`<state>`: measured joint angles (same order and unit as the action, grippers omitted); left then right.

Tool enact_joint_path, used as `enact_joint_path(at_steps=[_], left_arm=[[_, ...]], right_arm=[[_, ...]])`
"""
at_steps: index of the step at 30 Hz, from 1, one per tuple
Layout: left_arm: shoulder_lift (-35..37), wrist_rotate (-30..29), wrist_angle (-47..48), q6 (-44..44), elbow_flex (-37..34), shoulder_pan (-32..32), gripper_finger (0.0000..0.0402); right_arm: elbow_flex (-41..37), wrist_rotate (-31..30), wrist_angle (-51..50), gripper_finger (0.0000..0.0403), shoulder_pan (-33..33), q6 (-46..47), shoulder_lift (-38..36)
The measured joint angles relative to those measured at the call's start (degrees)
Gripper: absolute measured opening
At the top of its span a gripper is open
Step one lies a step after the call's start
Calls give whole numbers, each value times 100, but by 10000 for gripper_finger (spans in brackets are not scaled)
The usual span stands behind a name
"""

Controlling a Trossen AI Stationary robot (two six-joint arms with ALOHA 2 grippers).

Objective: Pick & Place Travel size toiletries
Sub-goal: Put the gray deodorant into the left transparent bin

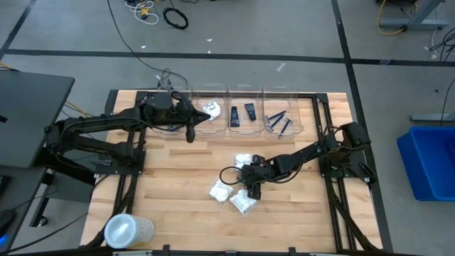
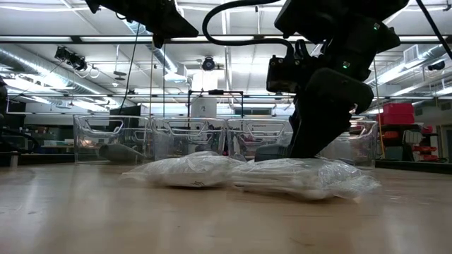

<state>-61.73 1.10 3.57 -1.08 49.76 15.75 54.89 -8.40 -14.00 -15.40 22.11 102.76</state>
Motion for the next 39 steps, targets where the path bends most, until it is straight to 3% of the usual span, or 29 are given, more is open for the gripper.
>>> enact_joint_path(at_steps=[15,21,39], left_arm=[[0,0,2,111,0,-1,20],[0,0,3,113,-1,-2,20],[0,17,4,199,-2,0,20]], right_arm=[[2,10,-5,219,-6,-3,-2],[0,135,419,222,-6,-13,-11],[0,101,511,215,3,-72,-732]])
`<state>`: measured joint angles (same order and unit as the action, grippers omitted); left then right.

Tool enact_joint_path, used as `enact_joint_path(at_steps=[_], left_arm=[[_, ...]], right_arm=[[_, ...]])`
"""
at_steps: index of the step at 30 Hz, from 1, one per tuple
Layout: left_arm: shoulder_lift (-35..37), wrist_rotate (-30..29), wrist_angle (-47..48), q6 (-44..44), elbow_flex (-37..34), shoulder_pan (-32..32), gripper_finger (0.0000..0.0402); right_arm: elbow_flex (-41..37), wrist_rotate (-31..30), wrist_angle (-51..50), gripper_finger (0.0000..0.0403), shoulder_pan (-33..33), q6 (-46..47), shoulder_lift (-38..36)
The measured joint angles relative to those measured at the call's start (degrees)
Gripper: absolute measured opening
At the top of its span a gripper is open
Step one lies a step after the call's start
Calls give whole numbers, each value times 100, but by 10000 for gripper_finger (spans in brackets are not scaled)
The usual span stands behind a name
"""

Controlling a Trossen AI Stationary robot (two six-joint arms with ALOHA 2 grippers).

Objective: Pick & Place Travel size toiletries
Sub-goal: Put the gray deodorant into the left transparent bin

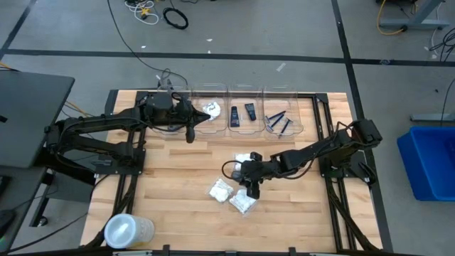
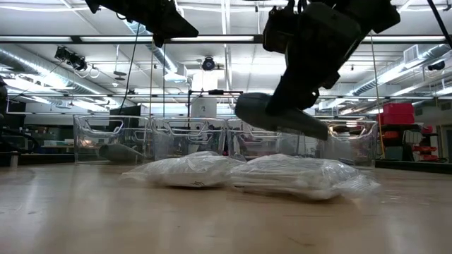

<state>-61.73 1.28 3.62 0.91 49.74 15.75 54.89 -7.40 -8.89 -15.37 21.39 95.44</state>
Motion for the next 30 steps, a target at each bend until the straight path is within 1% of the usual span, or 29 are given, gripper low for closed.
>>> enact_joint_path(at_steps=[6,9,14,20,26,30], left_arm=[[0,2,-2,-22,0,0,20],[0,4,-2,-22,0,-1,20],[0,7,-3,-24,0,-2,20],[0,17,-7,-76,0,-2,20],[0,339,-98,-116,0,-2,20],[0,598,-307,-210,0,-2,20]], right_arm=[[-2,-12,159,222,23,0,-18],[-2,-58,359,217,76,1,-128],[-2,-508,515,214,210,-2,-485],[-2,-1015,713,222,401,-183,-1026],[-2,-1504,1185,214,605,-436,-1481],[0,-1708,1695,224,718,-680,-1676]])
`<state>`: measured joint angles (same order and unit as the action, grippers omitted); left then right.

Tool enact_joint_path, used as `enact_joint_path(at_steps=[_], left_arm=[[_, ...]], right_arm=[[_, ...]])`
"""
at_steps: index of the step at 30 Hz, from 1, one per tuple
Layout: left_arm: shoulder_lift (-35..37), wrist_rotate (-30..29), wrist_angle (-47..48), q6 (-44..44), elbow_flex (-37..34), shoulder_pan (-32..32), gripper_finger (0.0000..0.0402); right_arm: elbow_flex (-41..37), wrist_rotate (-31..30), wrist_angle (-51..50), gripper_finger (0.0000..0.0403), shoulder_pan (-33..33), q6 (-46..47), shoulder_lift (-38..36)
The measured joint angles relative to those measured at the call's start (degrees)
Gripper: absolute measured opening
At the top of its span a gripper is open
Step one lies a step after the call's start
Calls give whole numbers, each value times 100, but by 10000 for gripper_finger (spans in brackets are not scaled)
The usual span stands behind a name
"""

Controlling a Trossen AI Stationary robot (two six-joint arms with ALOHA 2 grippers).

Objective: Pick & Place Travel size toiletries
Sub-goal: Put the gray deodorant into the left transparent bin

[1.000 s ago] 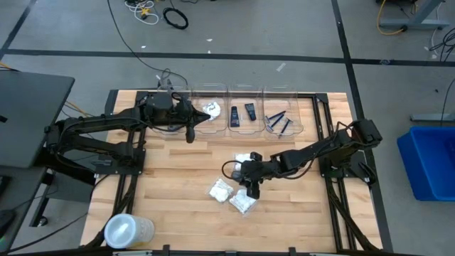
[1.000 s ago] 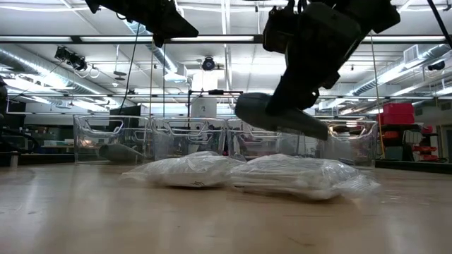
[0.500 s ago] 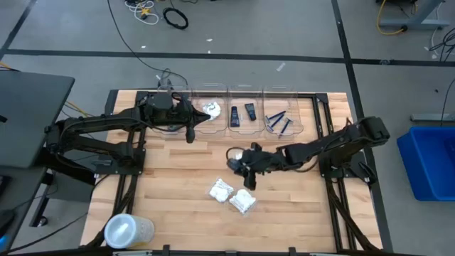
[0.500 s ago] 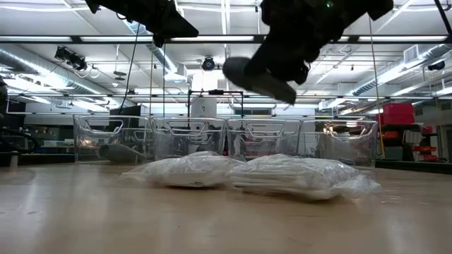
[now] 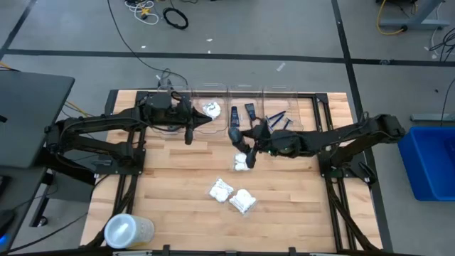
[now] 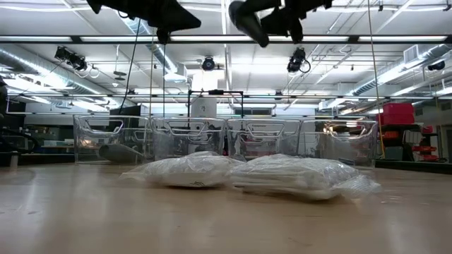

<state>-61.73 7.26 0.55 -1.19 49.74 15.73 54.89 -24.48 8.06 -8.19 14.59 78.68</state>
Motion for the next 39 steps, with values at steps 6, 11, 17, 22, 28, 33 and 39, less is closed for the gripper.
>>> enact_joint_path(at_steps=[6,11,17,22,28,33,39], left_arm=[[0,429,-483,-31,0,-2,20],[0,707,-841,-274,0,-2,20],[0,1337,-1071,-453,0,-2,21],[0,1369,-1066,-765,0,-2,46],[0,1350,-1059,-937,0,-2,117],[-20,1340,-1064,-1199,0,-2,193],[-20,1290,-1069,-1211,0,0,280]], right_arm=[[0,-98,781,216,113,-301,-36],[0,-100,1213,222,114,-633,-36],[0,-99,1675,223,112,-873,-34],[0,-98,1794,217,112,-995,-34],[0,-93,1799,230,112,-996,-34],[0,-90,1796,219,112,-1057,-34],[0,-90,1794,225,112,-1101,-34]])
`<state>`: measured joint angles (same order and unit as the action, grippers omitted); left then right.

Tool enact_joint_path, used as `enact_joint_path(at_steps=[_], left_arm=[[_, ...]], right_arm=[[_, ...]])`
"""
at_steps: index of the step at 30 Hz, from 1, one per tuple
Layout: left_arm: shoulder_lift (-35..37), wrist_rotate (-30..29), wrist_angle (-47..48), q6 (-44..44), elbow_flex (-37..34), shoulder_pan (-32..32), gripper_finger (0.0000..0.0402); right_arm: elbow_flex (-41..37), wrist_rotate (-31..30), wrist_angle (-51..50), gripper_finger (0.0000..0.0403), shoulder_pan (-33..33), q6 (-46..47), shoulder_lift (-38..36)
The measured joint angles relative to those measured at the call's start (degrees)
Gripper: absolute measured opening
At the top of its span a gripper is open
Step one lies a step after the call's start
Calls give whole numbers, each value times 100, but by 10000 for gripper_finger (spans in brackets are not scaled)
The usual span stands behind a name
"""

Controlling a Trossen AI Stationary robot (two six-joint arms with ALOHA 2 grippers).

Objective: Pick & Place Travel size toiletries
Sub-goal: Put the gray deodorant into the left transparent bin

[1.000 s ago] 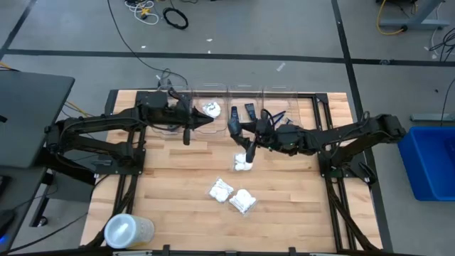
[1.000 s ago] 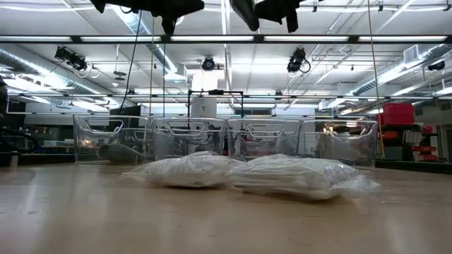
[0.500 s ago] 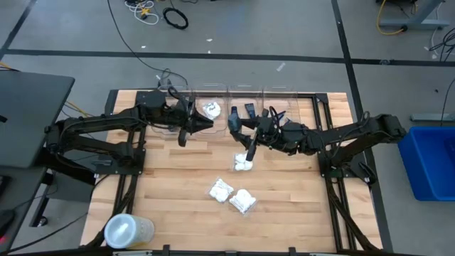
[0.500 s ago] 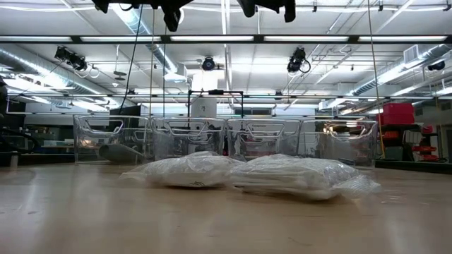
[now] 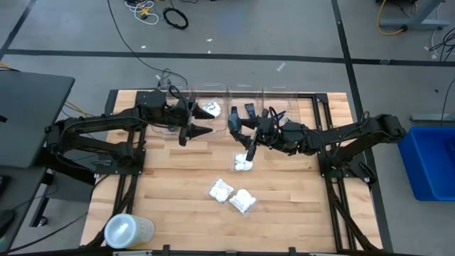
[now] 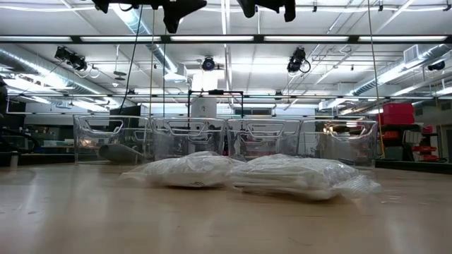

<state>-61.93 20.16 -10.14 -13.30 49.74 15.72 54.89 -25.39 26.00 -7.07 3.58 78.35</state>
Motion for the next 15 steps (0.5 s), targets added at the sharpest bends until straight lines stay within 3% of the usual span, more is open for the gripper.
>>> enact_joint_path(at_steps=[7,15], left_arm=[[0,-2,-7,-4,0,-1,340],[0,-476,104,-135,0,-2,348]], right_arm=[[0,0,-24,223,0,-87,2],[0,-2,-1161,225,0,-305,4]])
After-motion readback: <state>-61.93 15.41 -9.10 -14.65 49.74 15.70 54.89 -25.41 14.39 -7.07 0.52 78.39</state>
